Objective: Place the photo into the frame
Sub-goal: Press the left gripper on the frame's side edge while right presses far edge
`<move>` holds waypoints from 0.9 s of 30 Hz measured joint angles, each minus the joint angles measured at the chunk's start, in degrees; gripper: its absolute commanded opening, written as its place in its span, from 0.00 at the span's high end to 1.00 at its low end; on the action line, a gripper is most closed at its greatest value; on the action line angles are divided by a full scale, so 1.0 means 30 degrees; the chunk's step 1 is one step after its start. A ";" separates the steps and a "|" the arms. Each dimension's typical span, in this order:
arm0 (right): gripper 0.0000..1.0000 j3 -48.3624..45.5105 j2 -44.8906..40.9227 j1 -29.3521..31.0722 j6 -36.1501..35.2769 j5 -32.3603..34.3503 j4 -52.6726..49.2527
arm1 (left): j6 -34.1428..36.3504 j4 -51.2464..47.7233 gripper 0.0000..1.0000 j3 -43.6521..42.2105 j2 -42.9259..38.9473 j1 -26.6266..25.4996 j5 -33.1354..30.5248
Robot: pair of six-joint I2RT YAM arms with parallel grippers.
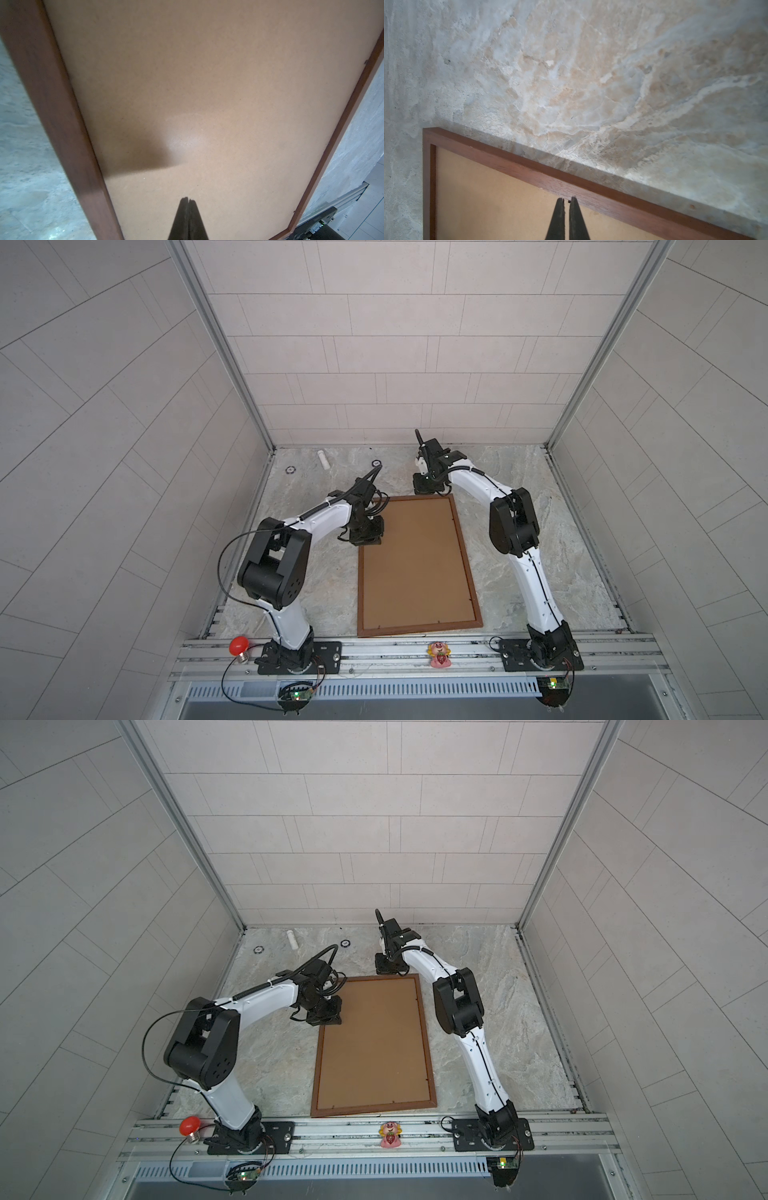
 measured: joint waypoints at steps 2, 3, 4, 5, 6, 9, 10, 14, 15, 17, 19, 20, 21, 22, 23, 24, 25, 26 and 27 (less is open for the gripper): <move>1.00 0.0000 0.0007 0.0000 0.0000 0.0000 -0.0007 | 0.0000 0.0000 1.00 0.0000 0.0000 0.0000 0.0007; 1.00 0.0000 0.0036 0.0000 0.0000 0.0000 -0.0007 | 0.0007 0.0000 1.00 0.0000 0.0000 0.0000 0.0007; 1.00 0.0000 0.0080 0.0000 0.0000 0.0000 -0.0007 | 0.0007 0.0000 1.00 0.0000 0.0000 0.0000 0.0015; 1.00 0.0000 0.0153 0.0000 0.0000 -0.0007 0.0000 | 0.0007 0.0000 1.00 0.0000 0.0000 0.0000 0.0022; 1.00 0.0029 0.0270 0.0000 0.0000 -0.0007 -0.0007 | 0.0007 0.0000 1.00 0.0000 0.0000 0.0000 0.0022; 1.00 0.0036 0.0692 0.0000 0.0007 -0.0029 -0.0015 | 0.0007 -0.0007 1.00 0.0000 0.0007 0.0000 0.0029; 1.00 0.0087 0.0750 -0.0015 0.0000 -0.0066 0.0015 | 0.0007 0.0000 1.00 0.0000 0.0000 0.0000 0.0036; 1.00 0.0160 0.0794 -0.0007 -0.0007 -0.0058 -0.0007 | 0.0007 -0.0007 1.00 0.0000 0.0007 0.0000 0.0058; 1.00 0.0160 0.0801 0.0007 -0.0007 -0.0058 0.0000 | 0.0007 0.0000 1.00 0.0000 0.0007 0.0000 0.0058; 1.00 0.0160 0.0816 0.0007 -0.0007 -0.0073 0.0000 | 0.0015 -0.0007 1.00 0.0000 0.0007 0.0000 0.0058; 1.00 0.0168 0.0816 0.0015 -0.0007 -0.0073 0.0000 | 0.0015 -0.0007 1.00 0.0000 0.0007 0.0000 0.0058; 1.00 0.0168 0.0816 0.0015 -0.0007 -0.0073 -0.0007 | 0.0015 -0.0007 1.00 0.0000 0.0007 0.0000 0.0058; 1.00 0.0168 0.0816 0.0015 -0.0007 -0.0073 -0.0007 | 0.0015 -0.0007 1.00 0.0000 0.0007 0.0000 0.0051; 1.00 0.0168 0.0816 0.0015 -0.0007 -0.0066 -0.0007 | 0.0015 -0.0007 1.00 0.0000 0.0007 0.0000 0.0051; 1.00 0.0168 0.0816 0.0015 -0.0007 -0.0066 -0.0007 | 0.0015 -0.0007 1.00 0.0000 0.0007 0.0000 0.0051; 1.00 0.0168 0.0816 0.0015 -0.0007 -0.0058 -0.0007 | 0.0015 -0.0007 1.00 0.0000 0.0007 0.0000 0.0051; 1.00 0.0168 0.0816 0.0015 -0.0007 -0.0058 -0.0007 | 0.0015 -0.0007 1.00 0.0000 0.0007 0.0000 0.0058; 1.00 0.0153 0.0816 0.0015 -0.0007 -0.0058 -0.0007 | 0.0015 -0.0007 1.00 0.0000 0.0007 0.0000 0.0051; 1.00 0.0146 0.0816 0.0015 -0.0007 -0.0051 0.0000 | 0.0015 -0.0007 1.00 0.0000 0.0007 0.0000 0.0051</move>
